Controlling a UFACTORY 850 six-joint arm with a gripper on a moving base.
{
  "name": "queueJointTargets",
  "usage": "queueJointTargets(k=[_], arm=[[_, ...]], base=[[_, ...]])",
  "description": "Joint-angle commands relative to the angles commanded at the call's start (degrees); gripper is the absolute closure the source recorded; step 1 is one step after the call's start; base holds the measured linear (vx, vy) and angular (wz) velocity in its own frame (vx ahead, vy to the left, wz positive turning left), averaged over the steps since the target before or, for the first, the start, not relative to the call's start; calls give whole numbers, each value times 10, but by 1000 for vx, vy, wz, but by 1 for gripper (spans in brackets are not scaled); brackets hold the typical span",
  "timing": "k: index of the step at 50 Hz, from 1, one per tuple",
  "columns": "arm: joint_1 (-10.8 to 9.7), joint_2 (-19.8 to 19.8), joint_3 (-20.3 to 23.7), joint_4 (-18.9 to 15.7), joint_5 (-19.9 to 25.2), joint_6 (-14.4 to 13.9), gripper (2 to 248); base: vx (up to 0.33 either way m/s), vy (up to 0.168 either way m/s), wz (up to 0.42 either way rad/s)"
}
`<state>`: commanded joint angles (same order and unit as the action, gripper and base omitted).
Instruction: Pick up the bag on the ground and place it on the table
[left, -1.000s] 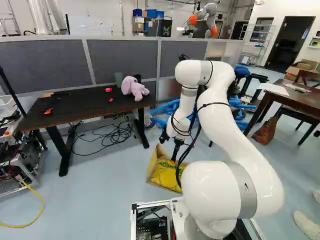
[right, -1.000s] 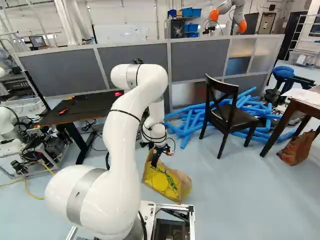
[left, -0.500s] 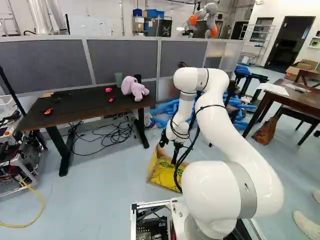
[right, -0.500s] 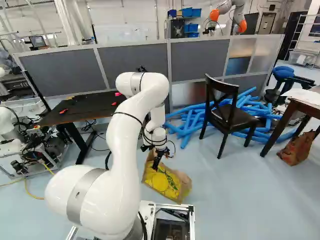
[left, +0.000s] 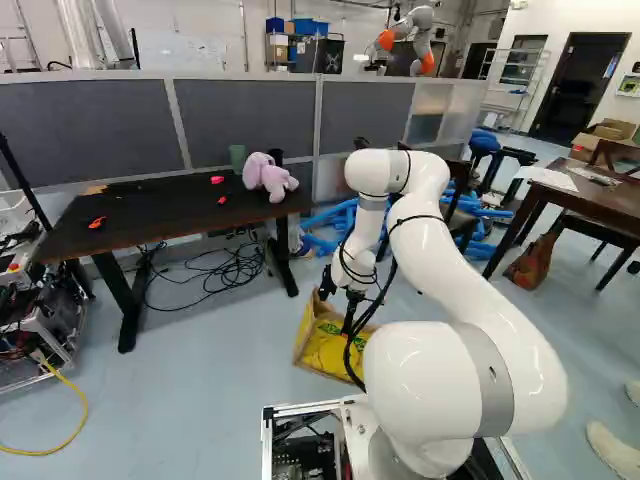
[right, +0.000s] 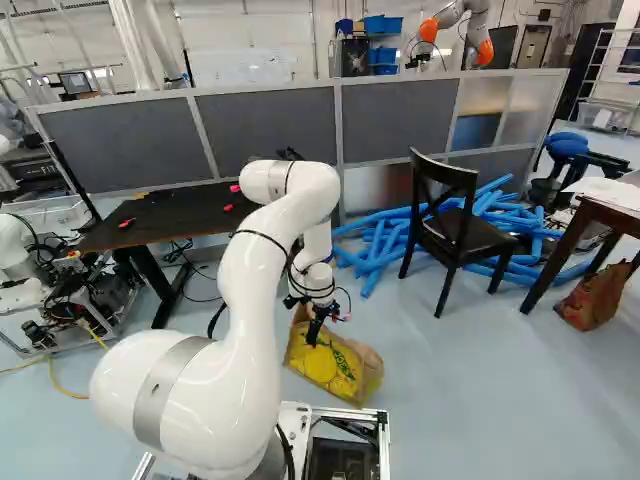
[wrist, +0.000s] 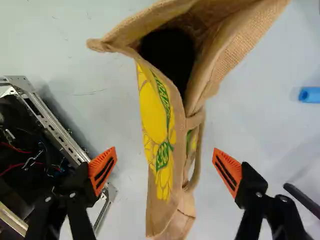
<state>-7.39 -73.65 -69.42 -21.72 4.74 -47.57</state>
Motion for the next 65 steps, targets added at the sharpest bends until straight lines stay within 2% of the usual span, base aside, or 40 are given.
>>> queueJointTargets(k=[65], arm=[[2, -146, -145, 0, 0, 0, 3]], base=[[0, 0, 0]])
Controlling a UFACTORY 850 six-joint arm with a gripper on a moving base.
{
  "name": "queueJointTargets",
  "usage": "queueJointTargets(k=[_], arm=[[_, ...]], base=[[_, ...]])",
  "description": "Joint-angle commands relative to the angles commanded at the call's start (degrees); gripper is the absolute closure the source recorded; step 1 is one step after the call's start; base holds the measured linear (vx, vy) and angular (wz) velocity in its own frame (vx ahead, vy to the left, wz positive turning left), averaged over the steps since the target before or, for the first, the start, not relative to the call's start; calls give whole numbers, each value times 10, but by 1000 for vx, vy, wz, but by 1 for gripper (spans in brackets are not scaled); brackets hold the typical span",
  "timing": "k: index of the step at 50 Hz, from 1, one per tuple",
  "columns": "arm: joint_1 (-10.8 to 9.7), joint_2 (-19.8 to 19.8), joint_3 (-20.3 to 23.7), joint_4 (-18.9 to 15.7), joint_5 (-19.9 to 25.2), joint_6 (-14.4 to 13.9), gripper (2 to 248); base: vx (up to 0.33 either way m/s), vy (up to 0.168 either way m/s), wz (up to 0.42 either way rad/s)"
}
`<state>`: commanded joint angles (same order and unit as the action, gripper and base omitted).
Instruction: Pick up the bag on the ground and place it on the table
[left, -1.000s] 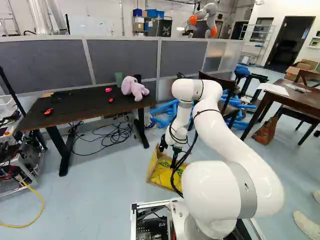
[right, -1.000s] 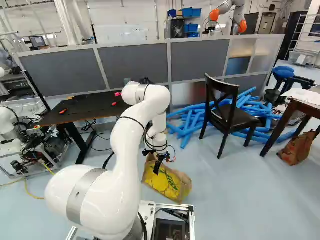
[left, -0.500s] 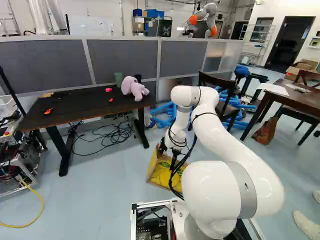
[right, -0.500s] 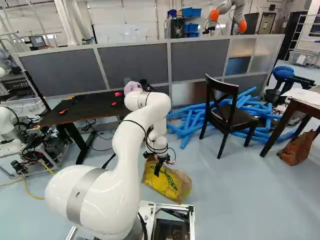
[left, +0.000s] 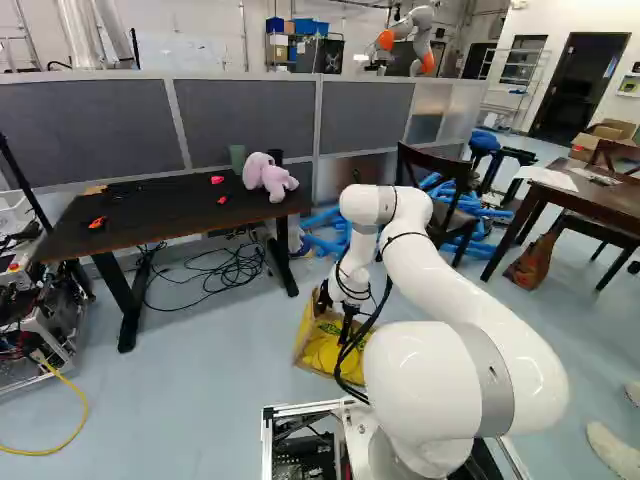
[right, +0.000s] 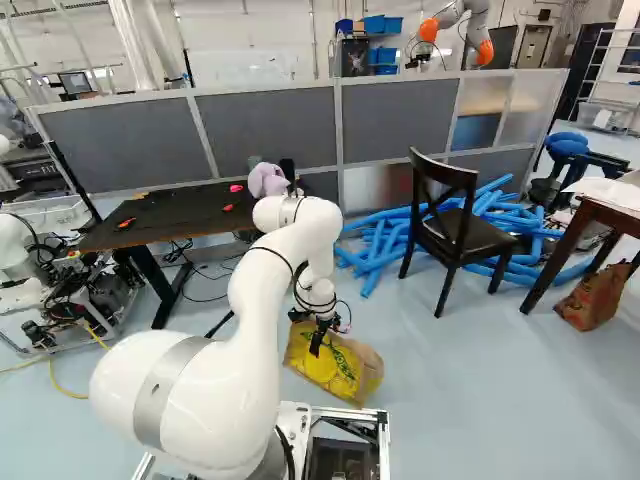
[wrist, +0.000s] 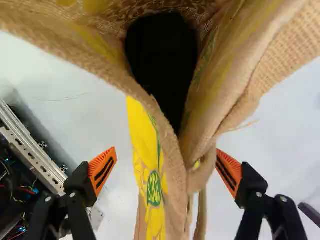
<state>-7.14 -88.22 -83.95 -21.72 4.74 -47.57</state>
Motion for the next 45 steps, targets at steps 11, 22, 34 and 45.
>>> queueJointTargets(k=[11, 22, 34, 45], arm=[[0, -5, -5, 0, 0, 0, 40], [0, -5, -5, 0, 0, 0, 115], [0, -5, -5, 0, 0, 0, 190], [0, -4, -4, 0, 0, 0, 229]], base=[[0, 0, 0], [0, 0, 0], [0, 0, 0], [0, 0, 0]])
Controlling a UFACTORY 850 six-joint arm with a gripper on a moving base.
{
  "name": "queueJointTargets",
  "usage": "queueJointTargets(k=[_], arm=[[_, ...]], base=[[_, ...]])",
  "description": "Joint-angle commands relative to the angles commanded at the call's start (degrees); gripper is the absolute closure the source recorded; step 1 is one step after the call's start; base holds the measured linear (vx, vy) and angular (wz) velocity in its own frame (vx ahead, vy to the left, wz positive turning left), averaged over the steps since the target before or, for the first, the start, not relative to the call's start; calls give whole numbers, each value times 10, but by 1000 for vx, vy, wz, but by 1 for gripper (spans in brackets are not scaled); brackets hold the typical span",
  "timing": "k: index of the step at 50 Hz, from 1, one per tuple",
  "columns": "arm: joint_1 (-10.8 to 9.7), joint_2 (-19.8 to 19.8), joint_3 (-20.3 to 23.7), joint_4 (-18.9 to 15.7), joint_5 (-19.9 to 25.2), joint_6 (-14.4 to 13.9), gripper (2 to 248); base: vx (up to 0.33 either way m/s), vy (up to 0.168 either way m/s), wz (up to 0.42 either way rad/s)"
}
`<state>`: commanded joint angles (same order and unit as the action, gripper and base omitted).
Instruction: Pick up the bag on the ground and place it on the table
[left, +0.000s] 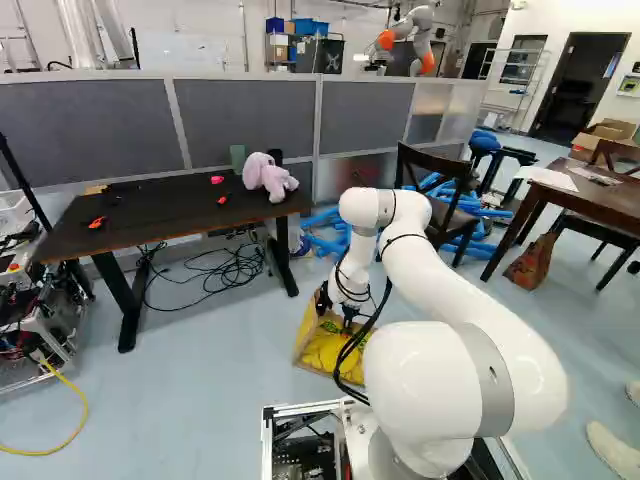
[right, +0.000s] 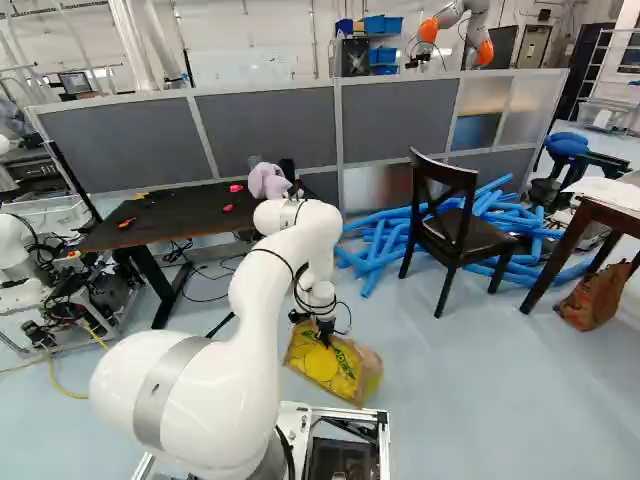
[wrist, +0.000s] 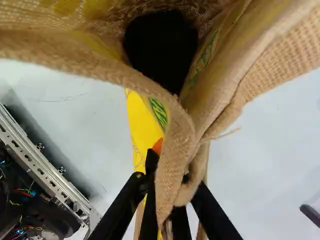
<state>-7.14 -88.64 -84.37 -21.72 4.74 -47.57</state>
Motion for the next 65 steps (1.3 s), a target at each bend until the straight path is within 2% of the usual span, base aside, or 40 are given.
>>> queueJointTargets(k=[19, 38, 65], arm=[[2, 37, 35, 0, 0, 0, 229], [12, 80, 81, 5, 0, 0, 229], [39, 143, 150, 47, 0, 0, 229]], base=[[0, 0, 0], [0, 0, 0], [0, 0, 0]])
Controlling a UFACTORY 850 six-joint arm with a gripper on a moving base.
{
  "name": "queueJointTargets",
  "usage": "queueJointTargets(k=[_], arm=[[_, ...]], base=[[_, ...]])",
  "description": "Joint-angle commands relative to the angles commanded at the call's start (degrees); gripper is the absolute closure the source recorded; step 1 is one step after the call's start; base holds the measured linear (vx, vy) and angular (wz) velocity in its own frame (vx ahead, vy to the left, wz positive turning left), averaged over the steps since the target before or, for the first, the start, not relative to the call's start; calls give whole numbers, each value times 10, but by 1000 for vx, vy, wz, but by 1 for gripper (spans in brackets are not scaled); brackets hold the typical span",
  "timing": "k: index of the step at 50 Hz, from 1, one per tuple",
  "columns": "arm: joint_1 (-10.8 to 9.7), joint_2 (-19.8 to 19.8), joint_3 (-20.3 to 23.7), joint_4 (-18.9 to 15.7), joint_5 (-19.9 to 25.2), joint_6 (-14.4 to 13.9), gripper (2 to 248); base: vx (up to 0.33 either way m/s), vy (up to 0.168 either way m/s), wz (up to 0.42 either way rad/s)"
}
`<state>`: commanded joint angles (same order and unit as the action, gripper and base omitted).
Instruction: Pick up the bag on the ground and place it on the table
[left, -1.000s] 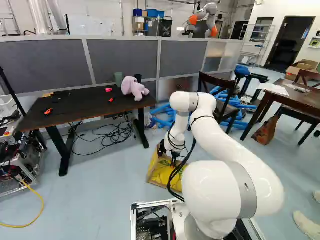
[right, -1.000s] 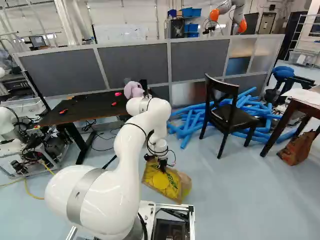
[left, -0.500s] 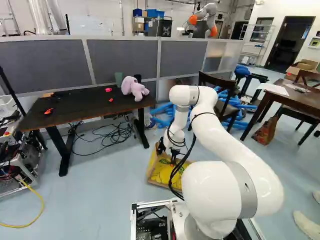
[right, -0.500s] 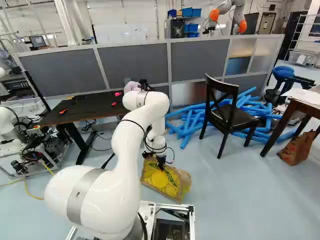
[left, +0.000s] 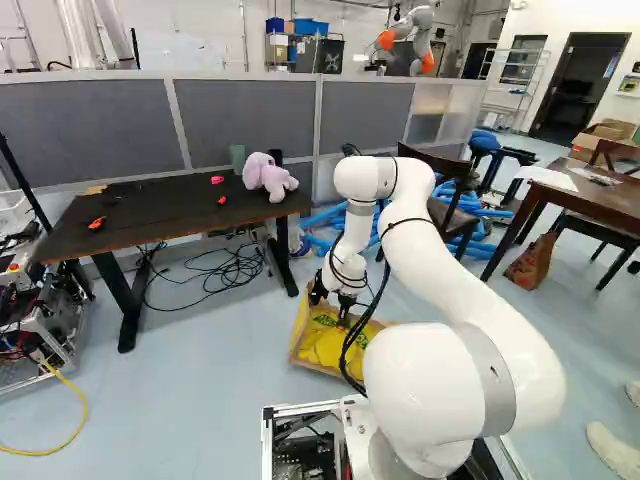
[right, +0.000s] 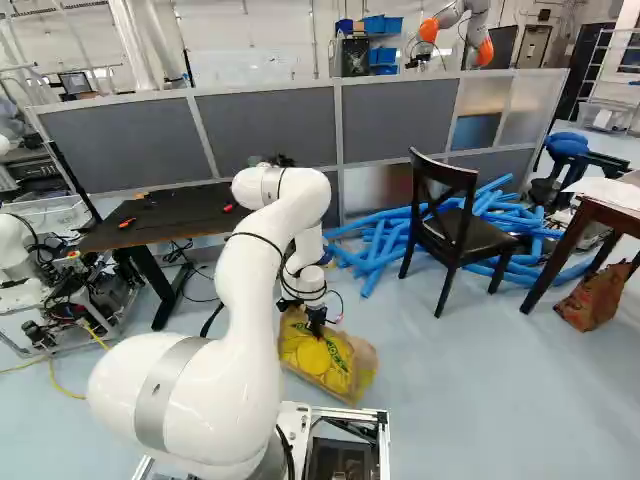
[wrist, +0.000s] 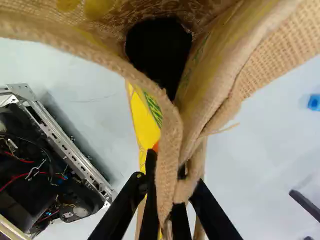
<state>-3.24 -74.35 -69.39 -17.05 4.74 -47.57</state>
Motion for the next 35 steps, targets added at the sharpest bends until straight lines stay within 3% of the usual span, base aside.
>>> queueJointTargets(k=[35], arm=[[45, 86, 96, 62, 0, 0, 229]], base=[[0, 0, 0]])
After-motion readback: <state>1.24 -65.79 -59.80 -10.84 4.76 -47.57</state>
